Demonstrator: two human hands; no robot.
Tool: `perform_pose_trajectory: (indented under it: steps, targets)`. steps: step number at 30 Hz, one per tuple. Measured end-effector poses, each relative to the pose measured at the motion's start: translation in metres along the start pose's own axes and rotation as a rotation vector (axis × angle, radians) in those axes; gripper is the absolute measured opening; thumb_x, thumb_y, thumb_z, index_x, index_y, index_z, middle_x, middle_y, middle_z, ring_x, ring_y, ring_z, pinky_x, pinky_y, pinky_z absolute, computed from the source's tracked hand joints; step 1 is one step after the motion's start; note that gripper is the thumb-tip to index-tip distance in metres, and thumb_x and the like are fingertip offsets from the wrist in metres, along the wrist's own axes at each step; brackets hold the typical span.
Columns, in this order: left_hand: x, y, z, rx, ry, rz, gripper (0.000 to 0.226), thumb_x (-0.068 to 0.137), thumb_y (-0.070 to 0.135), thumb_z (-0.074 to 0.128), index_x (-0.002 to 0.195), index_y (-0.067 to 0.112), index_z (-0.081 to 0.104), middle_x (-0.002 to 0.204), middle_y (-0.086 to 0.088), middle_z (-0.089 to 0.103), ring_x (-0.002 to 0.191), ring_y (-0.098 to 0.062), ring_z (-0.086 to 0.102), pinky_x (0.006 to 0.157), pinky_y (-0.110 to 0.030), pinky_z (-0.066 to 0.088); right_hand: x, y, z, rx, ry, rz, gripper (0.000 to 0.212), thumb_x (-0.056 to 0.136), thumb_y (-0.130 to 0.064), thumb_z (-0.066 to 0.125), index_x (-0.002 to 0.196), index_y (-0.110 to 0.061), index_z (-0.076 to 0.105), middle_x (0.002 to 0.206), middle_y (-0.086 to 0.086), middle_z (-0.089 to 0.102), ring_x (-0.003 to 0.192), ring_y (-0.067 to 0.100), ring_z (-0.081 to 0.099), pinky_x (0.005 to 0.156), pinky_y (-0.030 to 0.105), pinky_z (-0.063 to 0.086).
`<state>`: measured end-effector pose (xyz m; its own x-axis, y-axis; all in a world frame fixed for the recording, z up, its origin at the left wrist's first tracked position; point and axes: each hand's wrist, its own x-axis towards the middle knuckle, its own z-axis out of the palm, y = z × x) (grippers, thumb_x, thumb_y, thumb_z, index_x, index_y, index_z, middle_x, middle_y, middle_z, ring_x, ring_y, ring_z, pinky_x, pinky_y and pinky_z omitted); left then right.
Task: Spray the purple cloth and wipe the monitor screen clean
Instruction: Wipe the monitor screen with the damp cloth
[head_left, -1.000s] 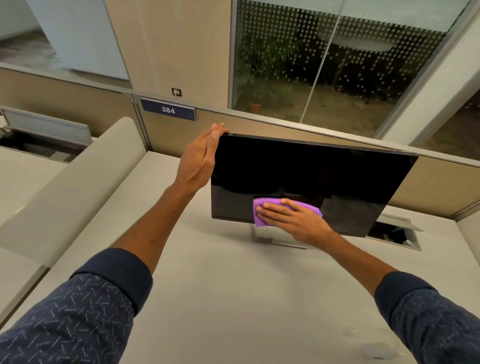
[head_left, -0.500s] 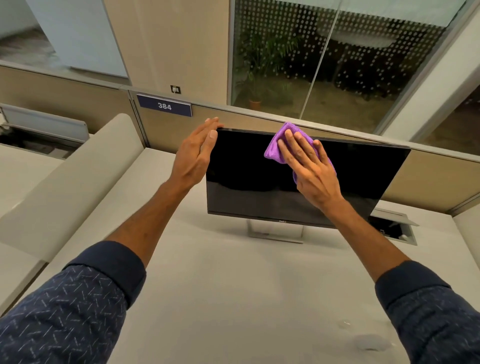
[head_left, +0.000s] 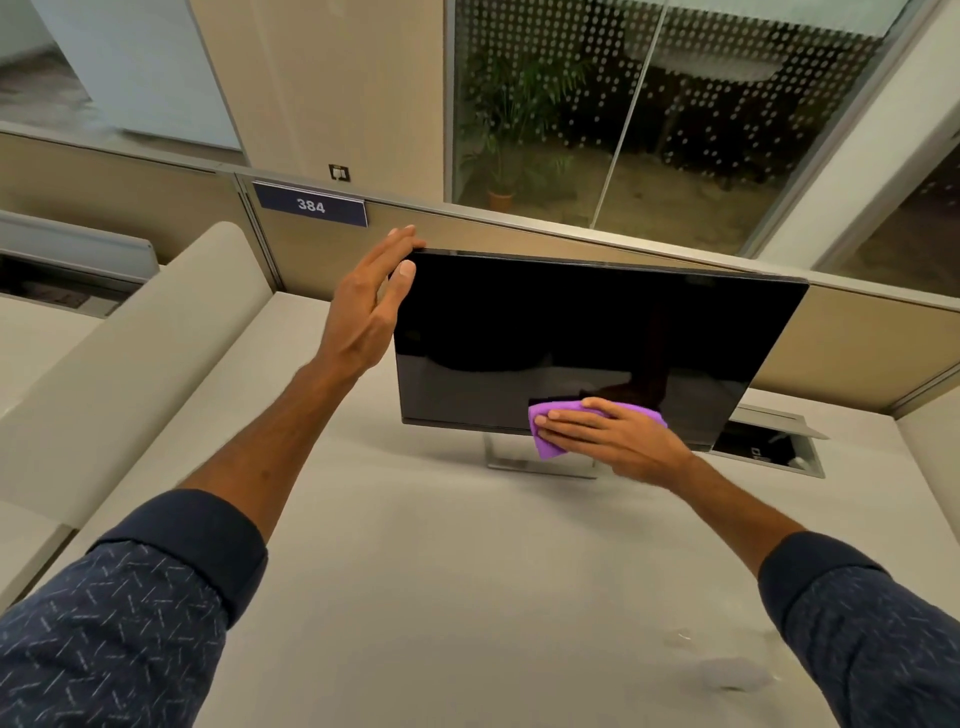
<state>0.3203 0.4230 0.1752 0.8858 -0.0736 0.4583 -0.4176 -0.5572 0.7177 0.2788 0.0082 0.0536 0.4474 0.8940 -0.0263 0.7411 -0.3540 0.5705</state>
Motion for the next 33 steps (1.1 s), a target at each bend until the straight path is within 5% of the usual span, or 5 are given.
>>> perform_pose_trajectory:
  steps: [5, 10, 18, 22, 33]
  targets:
    - [0.003, 0.004, 0.002, -0.019, -0.001, -0.008, 0.051, 0.115, 0.045, 0.037, 0.159, 0.025, 0.052, 0.171, 0.008, 0.043, 0.159, -0.014, 0.038, 0.129, -0.035, 0.034, 0.031, 0.054, -0.059, 0.012, 0.218, 0.385, 0.077, 0.101, -0.002, 0.043, 0.171, -0.019, 0.014, 0.179, 0.007, 0.011, 0.166, 0.024, 0.011, 0.133, 0.048, 0.018]
    - [0.002, 0.003, 0.000, 0.004, -0.009, 0.000, 0.051, 0.114, 0.045, 0.036, 0.159, 0.025, 0.051, 0.171, 0.006, 0.043, 0.160, -0.015, 0.038, 0.130, -0.042, 0.035, 0.061, 0.076, -0.084, 0.091, 0.451, 0.712, 0.064, 0.107, -0.002, 0.045, 0.168, -0.012, 0.026, 0.176, 0.011, 0.023, 0.163, 0.030, 0.023, 0.132, 0.054, 0.021]
    - [0.019, 0.025, 0.010, 0.222, -0.046, 0.136, 0.049, 0.115, 0.045, 0.033, 0.149, 0.021, 0.059, 0.165, -0.002, 0.051, 0.166, -0.015, 0.020, 0.138, -0.052, 0.005, -0.011, 0.006, 0.007, -0.007, 0.034, 0.079, 0.096, 0.094, 0.003, 0.063, 0.171, -0.018, 0.008, 0.180, 0.003, 0.004, 0.165, 0.025, 0.011, 0.132, 0.047, 0.023]
    - [0.031, 0.048, 0.033, 0.314, -0.215, 0.271, 0.056, 0.115, 0.046, 0.026, 0.161, 0.024, 0.050, 0.167, -0.001, 0.050, 0.164, -0.017, 0.030, 0.138, -0.044, 0.004, -0.020, -0.009, 0.017, 0.035, -0.023, 0.077, 0.102, 0.092, 0.002, 0.070, 0.171, -0.019, 0.009, 0.180, 0.003, 0.004, 0.165, 0.025, 0.011, 0.132, 0.045, 0.018]
    - [0.033, 0.049, 0.051, 0.263, -0.198, 0.241, 0.054, 0.115, 0.049, 0.031, 0.159, 0.028, 0.053, 0.166, 0.004, 0.051, 0.161, -0.012, 0.035, 0.137, -0.038, 0.008, 0.134, 0.011, -0.079, 0.349, 0.682, 1.204, 0.064, 0.104, 0.000, 0.046, 0.165, -0.010, 0.030, 0.175, 0.011, 0.023, 0.164, 0.031, 0.021, 0.134, 0.054, 0.015]
